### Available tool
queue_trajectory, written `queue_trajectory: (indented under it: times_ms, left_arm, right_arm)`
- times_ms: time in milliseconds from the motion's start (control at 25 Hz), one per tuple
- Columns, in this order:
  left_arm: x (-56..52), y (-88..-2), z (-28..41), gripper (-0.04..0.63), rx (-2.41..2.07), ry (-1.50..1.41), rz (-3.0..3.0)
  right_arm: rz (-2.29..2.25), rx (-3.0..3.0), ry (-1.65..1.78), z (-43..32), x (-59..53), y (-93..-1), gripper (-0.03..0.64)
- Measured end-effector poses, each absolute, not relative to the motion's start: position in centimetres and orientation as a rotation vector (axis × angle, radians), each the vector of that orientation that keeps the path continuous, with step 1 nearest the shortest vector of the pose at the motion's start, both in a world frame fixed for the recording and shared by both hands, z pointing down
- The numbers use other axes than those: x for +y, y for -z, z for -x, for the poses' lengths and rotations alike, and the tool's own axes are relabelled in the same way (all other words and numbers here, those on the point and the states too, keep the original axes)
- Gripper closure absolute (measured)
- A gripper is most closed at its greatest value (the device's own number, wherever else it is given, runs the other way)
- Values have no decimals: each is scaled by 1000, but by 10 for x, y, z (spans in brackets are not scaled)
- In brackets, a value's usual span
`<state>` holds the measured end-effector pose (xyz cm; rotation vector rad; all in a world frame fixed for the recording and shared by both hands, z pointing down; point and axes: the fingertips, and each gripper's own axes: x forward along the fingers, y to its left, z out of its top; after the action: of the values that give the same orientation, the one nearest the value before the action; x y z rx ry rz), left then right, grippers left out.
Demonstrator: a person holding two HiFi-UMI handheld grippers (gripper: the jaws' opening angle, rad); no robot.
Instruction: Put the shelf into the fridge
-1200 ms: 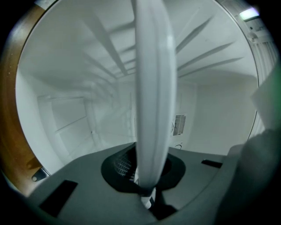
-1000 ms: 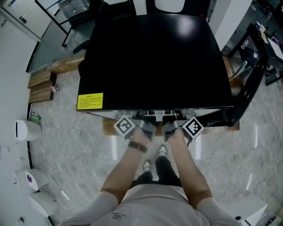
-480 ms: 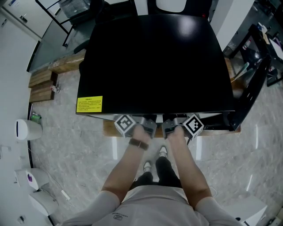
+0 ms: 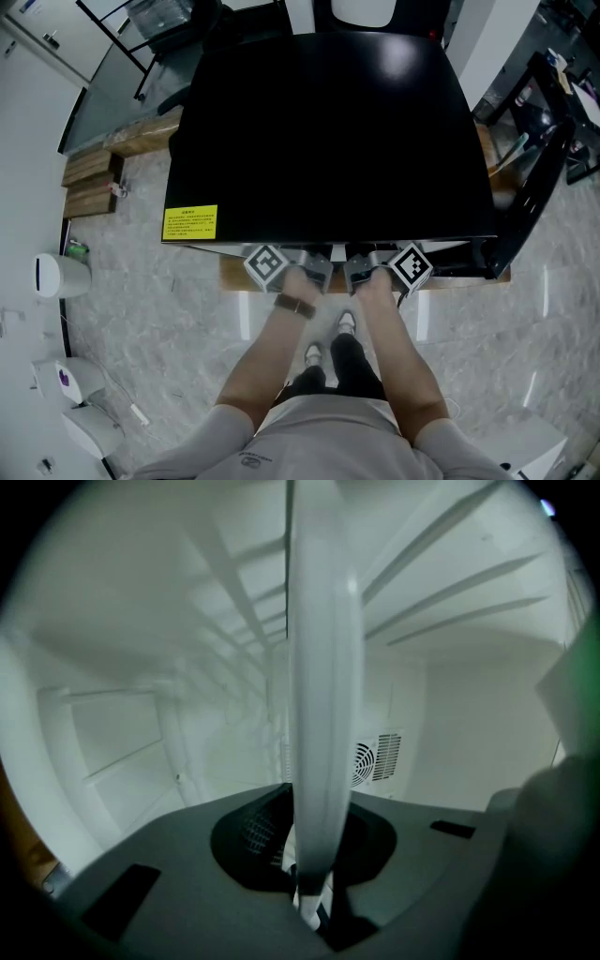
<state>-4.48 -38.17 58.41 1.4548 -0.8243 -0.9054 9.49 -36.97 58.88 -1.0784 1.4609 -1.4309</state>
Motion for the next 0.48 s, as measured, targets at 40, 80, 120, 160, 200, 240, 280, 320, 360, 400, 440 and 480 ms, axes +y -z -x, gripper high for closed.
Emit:
queue_trajectory:
  times_ms: [40,80,120,160,200,240,280,320,360,400,440,480]
  left_arm:
    - [-380,-582,43,566,-817,912,-1450]
    - [-378,-581,42,566,-810,917,-1445]
    - [-375,-580,41,566,-805,919,-1440]
    - [-372,-580,40,566,-800,920,-1436]
    - [-369,-580,38,566,-793,922,-1432]
    - [-366,-579,37,566,-787,923,-1432]
    - [-363,-577,36,566,-782,922,-1436]
    - [-360,-576,35,566,-780,918,-1440]
    - [-358,-576,35,566,-780,914,-1440]
    - [-355,-575,35,566,-781,912,-1435]
    - [-352,-575,34,566,-780,911,-1429]
    - [-349,-574,34,566,-780,908,-1425]
  right_arm:
    - [1073,1459,1430,-95,-368,-589,568]
    - [1070,1458,1428,-95,-367,-589,568]
    - [1069,1457,1426,-95,-364,-588,568]
    - [1070,1456,1425,-96,-361,-588,568]
    - [1073,1453,1425,-96,-358,-588,568]
    - [1077,1450,1425,-97,-355,-588,568]
    - [1080,1448,1425,-97,-351,-587,568]
    - [1082,1446,1426,-97,-347,-587,568]
    - [1087,1444,1427,-98,-343,-587,568]
    - [1093,1442,1428,-98,-338,-587,568]
    - [1098,1442,1428,-99,-334,-587,568]
    - [1101,1442,1428,-100,-330,-587,568]
